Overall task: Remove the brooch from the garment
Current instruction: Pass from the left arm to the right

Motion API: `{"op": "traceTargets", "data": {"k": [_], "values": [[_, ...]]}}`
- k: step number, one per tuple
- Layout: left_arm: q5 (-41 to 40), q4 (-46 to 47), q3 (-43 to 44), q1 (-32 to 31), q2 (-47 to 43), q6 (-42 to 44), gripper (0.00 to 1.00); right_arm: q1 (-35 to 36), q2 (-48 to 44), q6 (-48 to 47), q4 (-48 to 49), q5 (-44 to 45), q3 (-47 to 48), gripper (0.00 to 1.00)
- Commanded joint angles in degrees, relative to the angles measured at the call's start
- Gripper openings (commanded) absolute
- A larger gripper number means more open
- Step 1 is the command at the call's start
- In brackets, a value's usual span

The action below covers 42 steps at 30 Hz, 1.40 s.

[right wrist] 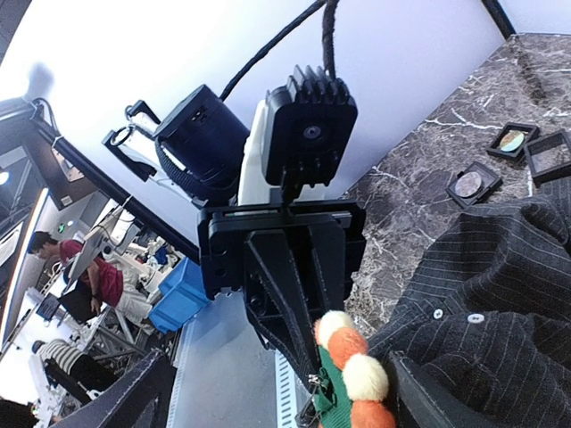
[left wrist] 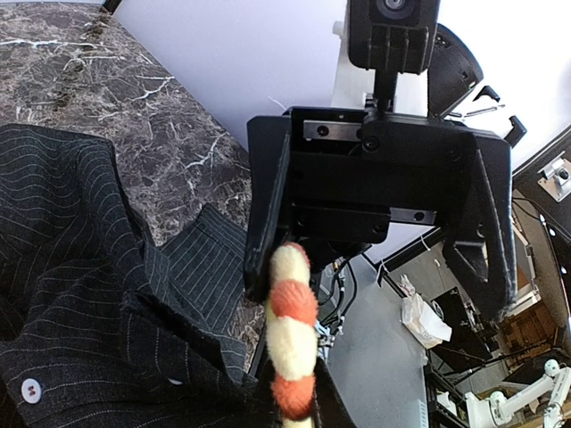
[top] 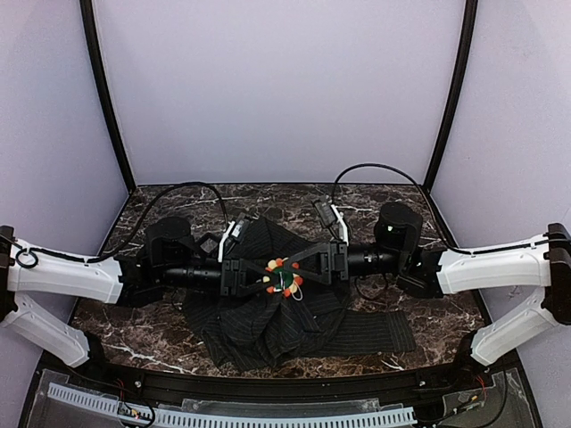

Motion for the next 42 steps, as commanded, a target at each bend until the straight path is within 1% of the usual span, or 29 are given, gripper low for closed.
{"op": "traceTargets", "data": {"k": [1, 5, 9, 13, 16, 22, 26, 36, 42], "values": [[-0.77, -0.36, -0.2, 0.38, -1.53, -0.5, 0.01, -0.21, -1.21, -2.2, -6.43, 7.13, -0.58, 0.78], [-1.47, -1.06, -0.14, 0.38, -1.47, -0.51, 0.01, -0.17, -0.51, -2.22, -9.85, 9.93, 0.89, 0.69], [-3.03, -3.71, 0.51, 0.36, -1.33, -0.16, 0.01, 0.17, 0.1, -3.4, -13.1, 10.72, 2.48, 0.63], [-4.8, -6.91, 1.51, 0.43, -1.05, 0.32, 0.01, 0.84, 0.35, -4.13, -15.01, 11.71, 3.64, 0.63], [-5.74, -8.67, 2.13, 0.38, -0.82, 0.57, 0.01, 1.73, 0.84, -5.06, -18.87, 15.15, 5.55, 0.64], [-6.65, -9.56, 2.52, 0.44, -0.37, 0.54, 0.01, 3.52, 3.25, -6.23, -25.95, 20.73, 9.65, 0.64], [-7.11, -9.77, 2.49, 0.44, -0.29, 0.37, 0.01, 4.71, 4.5, -7.09, -28.19, 22.34, 11.02, 0.64], [-7.54, -9.79, 1.77, 0.65, -1.03, 0.33, 0.01, 4.89, 3.39, -6.02, -28.64, 24.47, 10.14, 0.62], [-6.24, -6.34, 0.02, 0.95, -1.72, -0.63, 0.01, 3.57, 1.5, -3.94, -25.72, 22.97, 7.21, 0.63]]}}
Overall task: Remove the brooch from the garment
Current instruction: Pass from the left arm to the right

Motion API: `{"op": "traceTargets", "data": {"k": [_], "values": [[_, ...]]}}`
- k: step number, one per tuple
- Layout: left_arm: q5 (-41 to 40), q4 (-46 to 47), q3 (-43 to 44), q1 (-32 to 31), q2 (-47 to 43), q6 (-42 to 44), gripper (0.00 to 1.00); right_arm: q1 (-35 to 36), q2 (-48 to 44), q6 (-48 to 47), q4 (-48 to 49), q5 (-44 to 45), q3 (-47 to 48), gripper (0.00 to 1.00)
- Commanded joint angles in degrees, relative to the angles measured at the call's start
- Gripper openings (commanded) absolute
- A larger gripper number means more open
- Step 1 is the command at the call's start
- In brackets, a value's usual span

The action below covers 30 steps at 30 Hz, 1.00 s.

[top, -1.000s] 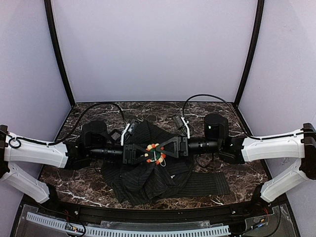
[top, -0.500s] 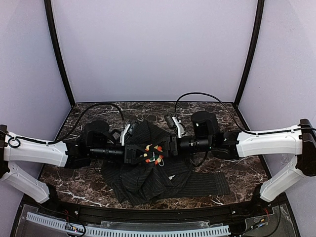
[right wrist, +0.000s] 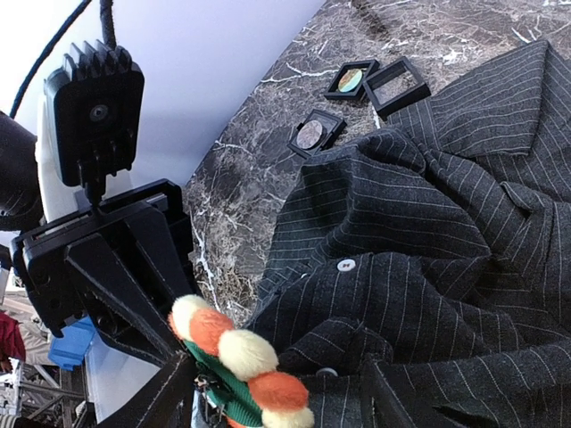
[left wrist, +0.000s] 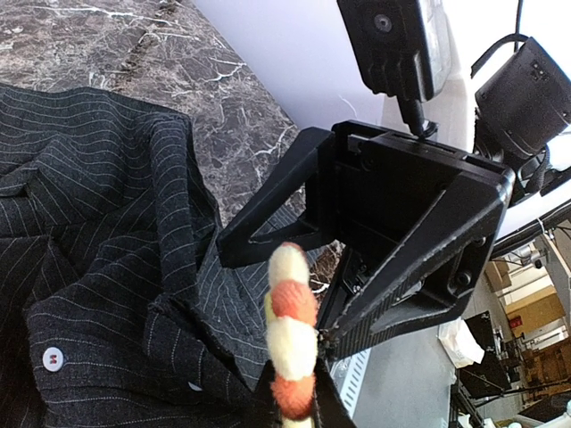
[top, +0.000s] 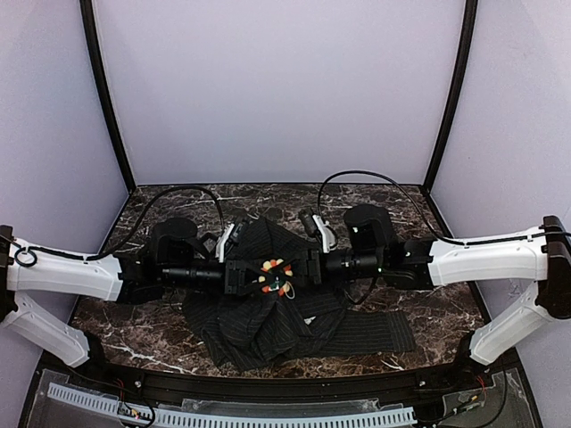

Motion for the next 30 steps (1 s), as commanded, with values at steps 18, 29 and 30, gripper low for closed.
{"op": "traceTargets", "data": {"k": [18, 29, 30], "values": [[2.95, 7.78, -3.34, 0.88, -3.56, -1.95, 0.01, -3.24, -4.57, 3.01, 7.68, -5.1, -6.54, 0.64], [5.02, 10.21, -3.57, 0.85, -3.08, -2.63, 0.01, -3.22, -4.25, 3.51, 18.14, -13.99, -8.46, 0.65], [5.2, 10.54, -3.69, 0.91, -3.1, -2.8, 0.01, -3.24, -4.0, 3.73, 18.55, -14.16, -8.5, 0.63]]}}
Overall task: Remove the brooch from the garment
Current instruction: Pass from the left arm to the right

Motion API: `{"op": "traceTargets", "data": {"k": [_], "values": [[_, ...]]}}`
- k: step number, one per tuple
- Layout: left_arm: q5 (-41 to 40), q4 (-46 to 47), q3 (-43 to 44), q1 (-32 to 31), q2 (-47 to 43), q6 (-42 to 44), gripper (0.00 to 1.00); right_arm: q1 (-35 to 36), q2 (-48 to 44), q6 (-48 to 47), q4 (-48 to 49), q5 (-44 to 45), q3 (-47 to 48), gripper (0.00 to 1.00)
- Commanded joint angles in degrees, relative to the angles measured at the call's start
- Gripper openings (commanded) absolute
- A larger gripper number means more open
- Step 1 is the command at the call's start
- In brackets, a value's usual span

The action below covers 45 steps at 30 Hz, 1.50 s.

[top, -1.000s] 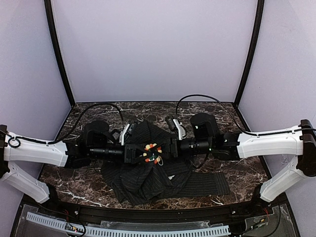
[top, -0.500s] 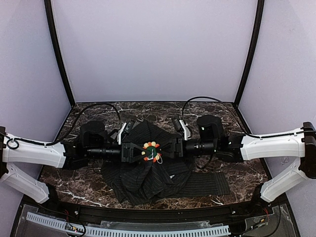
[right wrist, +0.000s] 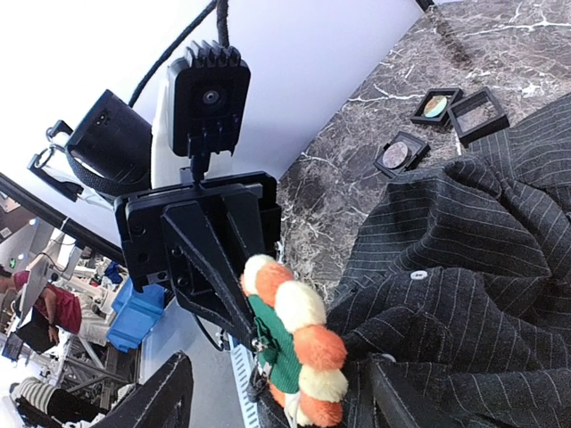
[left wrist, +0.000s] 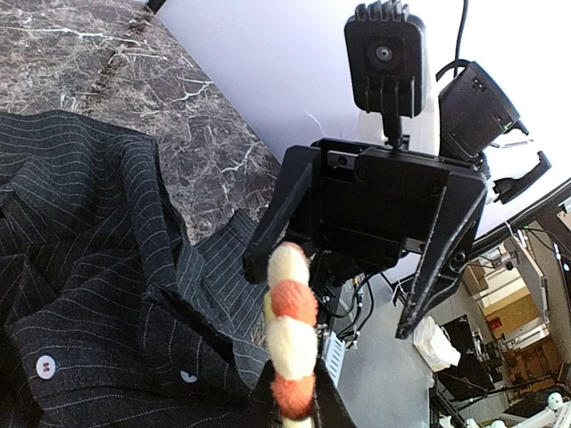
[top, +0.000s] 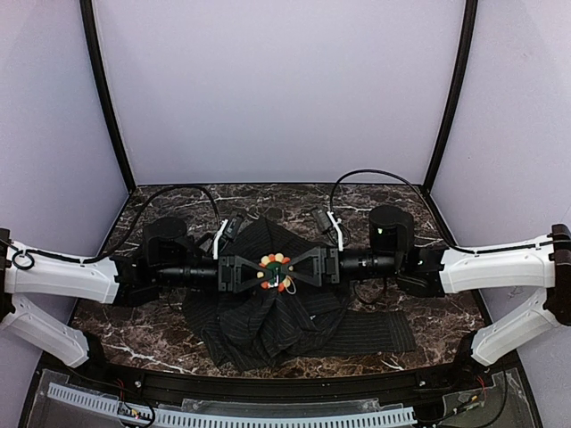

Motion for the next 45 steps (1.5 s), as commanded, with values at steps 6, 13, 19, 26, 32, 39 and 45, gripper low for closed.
{"op": "traceTargets", "data": {"k": [6, 13, 19, 26, 32, 39, 45], "values": [[3.1, 4.89, -1.6, 0.27, -1.41, -0.89, 0.01, -0.69, 2.39, 2.89, 8.56, -4.13, -2.34, 0.51], [4.32, 6.33, -1.64, 0.26, -1.1, -1.34, 0.01, -1.22, 2.89, 4.64, 11.86, -5.57, -3.47, 0.38], [4.81, 6.76, -1.55, 0.25, -0.98, -1.54, 0.01, -1.42, 3.68, 5.07, 12.69, -6.35, -3.42, 0.37], [5.52, 7.13, -1.23, 0.18, -0.43, -1.72, 0.01, -1.41, 4.63, 4.79, 12.76, -7.05, -2.55, 0.37], [5.09, 7.32, -1.02, 0.23, -0.17, -1.6, 0.01, -1.41, 4.78, 4.78, 12.98, -7.76, -2.9, 0.37], [4.72, 7.33, -1.02, 0.26, -0.27, -1.77, 0.01, -1.42, 5.29, 4.78, 13.35, -8.17, -3.07, 0.38], [4.32, 7.34, -1.24, 0.25, -0.78, -1.89, 0.01, -1.41, 5.84, 5.08, 14.27, -8.82, -3.38, 0.39]]}}
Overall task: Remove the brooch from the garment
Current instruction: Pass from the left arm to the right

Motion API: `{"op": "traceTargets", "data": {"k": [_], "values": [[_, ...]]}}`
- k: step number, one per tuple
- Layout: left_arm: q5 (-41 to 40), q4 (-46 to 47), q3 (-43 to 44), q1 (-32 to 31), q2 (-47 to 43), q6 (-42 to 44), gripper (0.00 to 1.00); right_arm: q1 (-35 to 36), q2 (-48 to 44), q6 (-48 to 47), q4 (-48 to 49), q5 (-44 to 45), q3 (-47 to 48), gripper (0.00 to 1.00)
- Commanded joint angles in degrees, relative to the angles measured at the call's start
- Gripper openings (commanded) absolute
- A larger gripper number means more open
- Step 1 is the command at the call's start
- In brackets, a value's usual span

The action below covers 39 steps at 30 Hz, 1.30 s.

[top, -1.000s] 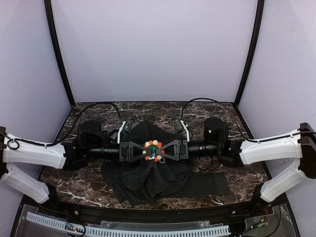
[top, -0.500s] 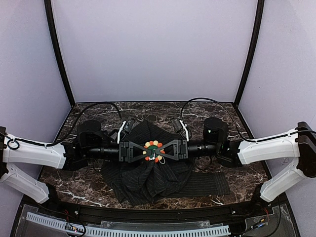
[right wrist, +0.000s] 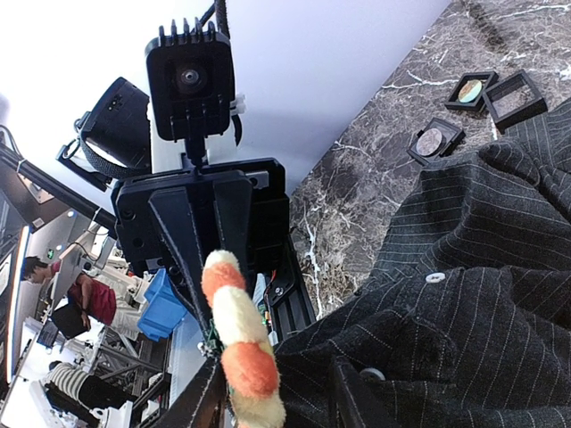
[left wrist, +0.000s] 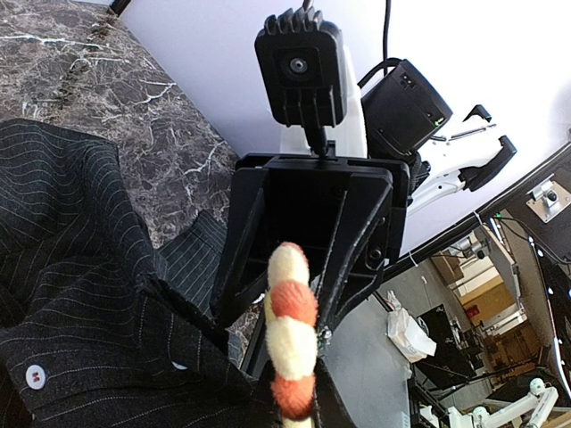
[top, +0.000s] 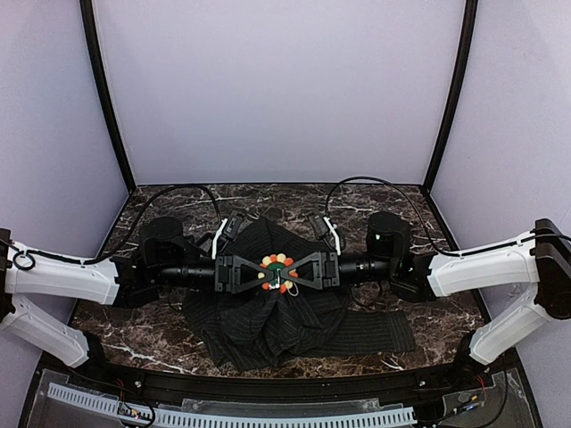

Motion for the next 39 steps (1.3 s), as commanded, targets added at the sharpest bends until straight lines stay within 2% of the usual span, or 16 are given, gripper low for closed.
{"op": "traceTargets", "data": {"k": [1, 27, 39], "values": [[-0.1, 2.64, -0.52, 0.28, -0.84, -0.22, 0.01, -0.28, 0.97, 0.33, 2.16, -1.1, -0.59, 0.39], [0.06, 3.83, -0.81, 0.25, -0.61, -0.99, 0.01, -0.2, 2.72, 0.82, 4.55, -1.86, -0.82, 0.4], [-0.72, 3.31, -0.7, 0.28, -0.36, -1.04, 0.01, -0.19, 3.75, 3.47, 8.71, -1.93, -1.83, 0.21]]}}
